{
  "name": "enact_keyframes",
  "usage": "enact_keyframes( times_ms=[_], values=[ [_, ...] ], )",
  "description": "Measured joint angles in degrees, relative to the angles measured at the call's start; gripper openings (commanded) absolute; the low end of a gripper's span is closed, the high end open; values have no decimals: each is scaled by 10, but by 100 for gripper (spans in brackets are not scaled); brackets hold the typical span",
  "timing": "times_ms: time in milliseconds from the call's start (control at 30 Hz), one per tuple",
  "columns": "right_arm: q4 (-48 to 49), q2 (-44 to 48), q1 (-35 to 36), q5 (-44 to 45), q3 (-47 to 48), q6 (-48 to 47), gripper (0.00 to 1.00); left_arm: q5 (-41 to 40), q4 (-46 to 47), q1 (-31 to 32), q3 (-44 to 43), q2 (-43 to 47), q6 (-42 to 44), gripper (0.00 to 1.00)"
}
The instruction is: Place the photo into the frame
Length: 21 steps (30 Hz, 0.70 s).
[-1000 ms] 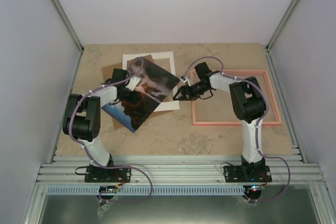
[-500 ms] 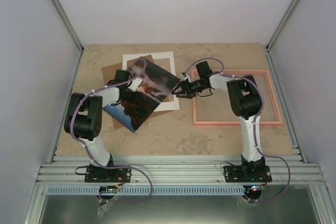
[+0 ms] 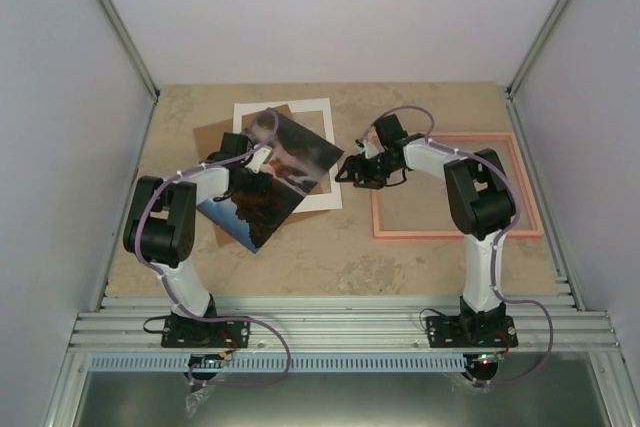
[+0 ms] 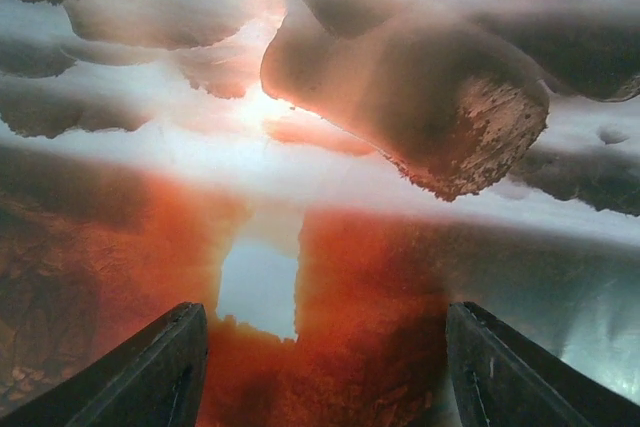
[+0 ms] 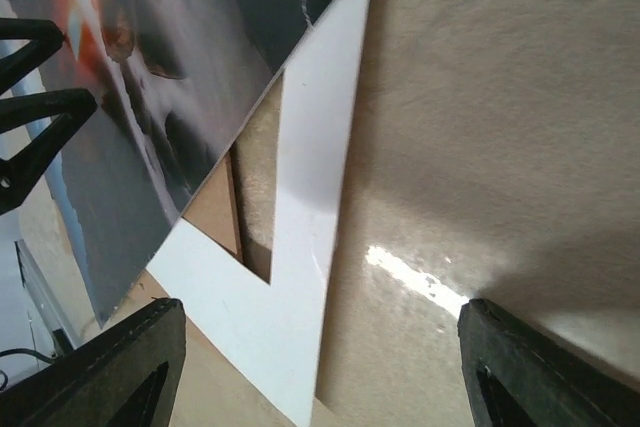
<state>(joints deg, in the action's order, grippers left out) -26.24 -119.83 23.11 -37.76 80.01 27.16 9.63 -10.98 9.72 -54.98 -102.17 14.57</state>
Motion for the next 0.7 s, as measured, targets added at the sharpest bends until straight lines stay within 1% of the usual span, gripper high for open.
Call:
enact_keyframes(
  times_ms=[200, 300, 533, 600, 700],
  values=[
    [10, -20, 18, -4, 24, 24, 74, -2, 10, 8, 5, 0, -5, 68],
    [31, -36, 21, -32, 33, 39, 69, -2, 16, 10, 6, -1, -8, 68],
    [107, -74, 21, -120, 34, 88, 50, -5, 26, 16, 6, -3, -12, 68],
    [127, -76, 20, -130, 23, 103, 40, -7, 26, 16, 6, -3, -12, 68],
    [153, -76, 17, -137, 5, 119, 29, -8, 27, 17, 7, -3, -13, 68]
  ],
)
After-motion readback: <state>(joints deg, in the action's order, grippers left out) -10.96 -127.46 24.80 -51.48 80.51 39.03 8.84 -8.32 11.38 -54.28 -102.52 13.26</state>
